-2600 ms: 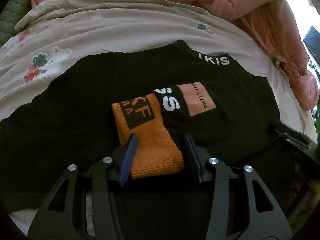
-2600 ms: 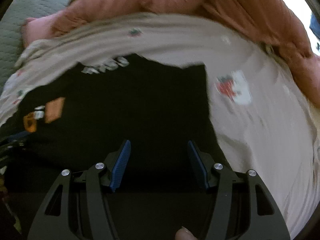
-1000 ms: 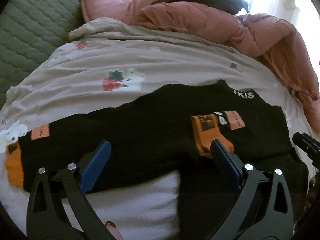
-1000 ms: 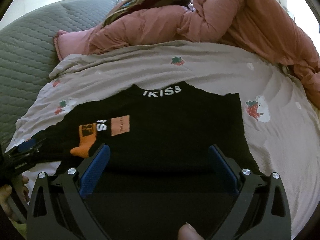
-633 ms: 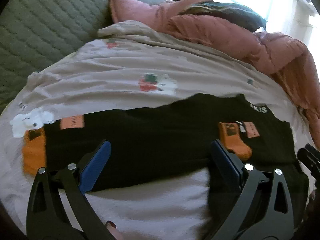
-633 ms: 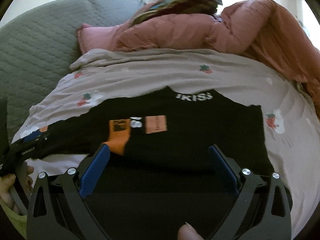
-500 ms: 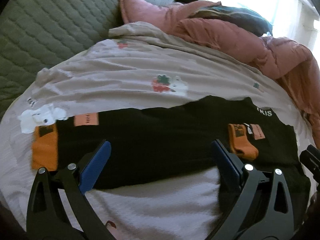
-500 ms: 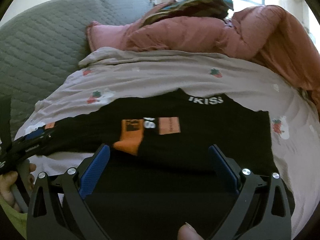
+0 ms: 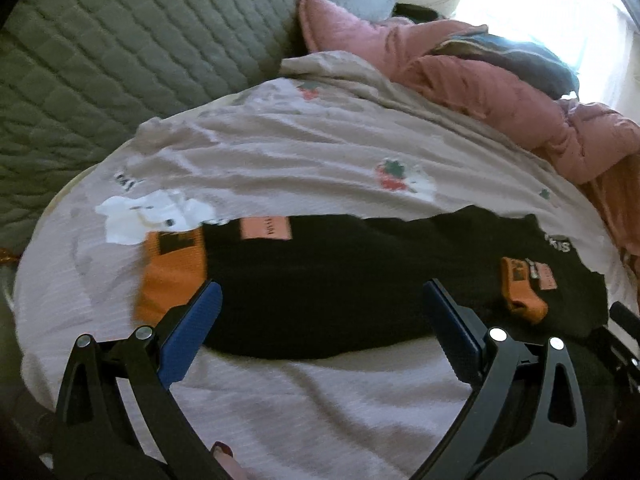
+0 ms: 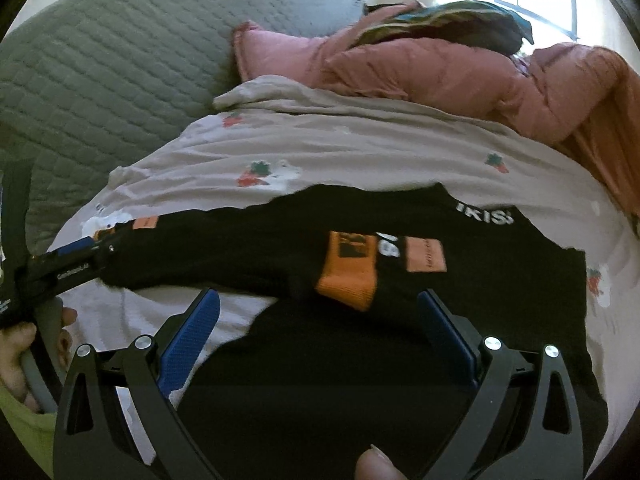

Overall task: Fold small clothes
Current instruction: 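Move the left tool to the orange cuff of the other sleeve, then close the left tool on the orange cuff and lift it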

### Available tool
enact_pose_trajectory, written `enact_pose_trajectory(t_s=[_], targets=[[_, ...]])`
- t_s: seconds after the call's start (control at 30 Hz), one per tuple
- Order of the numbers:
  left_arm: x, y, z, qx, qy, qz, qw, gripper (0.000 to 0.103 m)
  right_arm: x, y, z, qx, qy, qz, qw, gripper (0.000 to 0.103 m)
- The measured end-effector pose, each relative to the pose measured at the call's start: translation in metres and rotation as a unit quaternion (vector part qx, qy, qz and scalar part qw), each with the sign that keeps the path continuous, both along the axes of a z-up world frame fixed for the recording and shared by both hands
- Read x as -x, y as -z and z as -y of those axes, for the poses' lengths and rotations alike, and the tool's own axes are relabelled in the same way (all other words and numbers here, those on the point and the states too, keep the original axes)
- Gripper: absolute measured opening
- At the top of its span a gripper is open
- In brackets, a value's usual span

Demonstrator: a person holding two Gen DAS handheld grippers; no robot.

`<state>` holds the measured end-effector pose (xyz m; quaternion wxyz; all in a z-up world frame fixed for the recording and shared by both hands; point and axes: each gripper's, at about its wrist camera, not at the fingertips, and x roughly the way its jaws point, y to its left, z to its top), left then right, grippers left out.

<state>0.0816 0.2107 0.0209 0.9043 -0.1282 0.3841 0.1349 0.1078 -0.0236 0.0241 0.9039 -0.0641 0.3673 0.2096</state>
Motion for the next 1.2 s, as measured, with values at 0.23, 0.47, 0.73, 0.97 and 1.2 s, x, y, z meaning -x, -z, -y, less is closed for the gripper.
enact_pose_trajectory(t_s=[0.23,0.47,0.73,0.97,1.2], targets=[[0.014,0.006,-0.026,0.011,-0.029,-0.016,0.9994,0.093,-0.005,0.001,-0.022,0.004,-0.017,-0.001,1.000,0.098],[0.018,0.024,-0.049,0.059,-0.048,-0.046,0.9961,0.093,-0.013,-0.003,-0.036,0.000,-0.023,-0.005,1.000,0.098],[0.016,0.046,-0.070,0.141,-0.057,-0.054,0.9869,0.069,-0.007,0.007,-0.030,-0.014,-0.016,-0.007,1.000,0.098],[0.012,0.050,-0.085,0.185,-0.080,-0.013,0.9794,0.033,-0.010,0.018,-0.008,-0.025,0.007,-0.018,0.999,0.098],[0.006,0.037,-0.076,0.165,-0.065,0.031,0.9837,0.009,-0.017,0.025,0.013,-0.039,0.031,-0.029,0.998,0.098]])
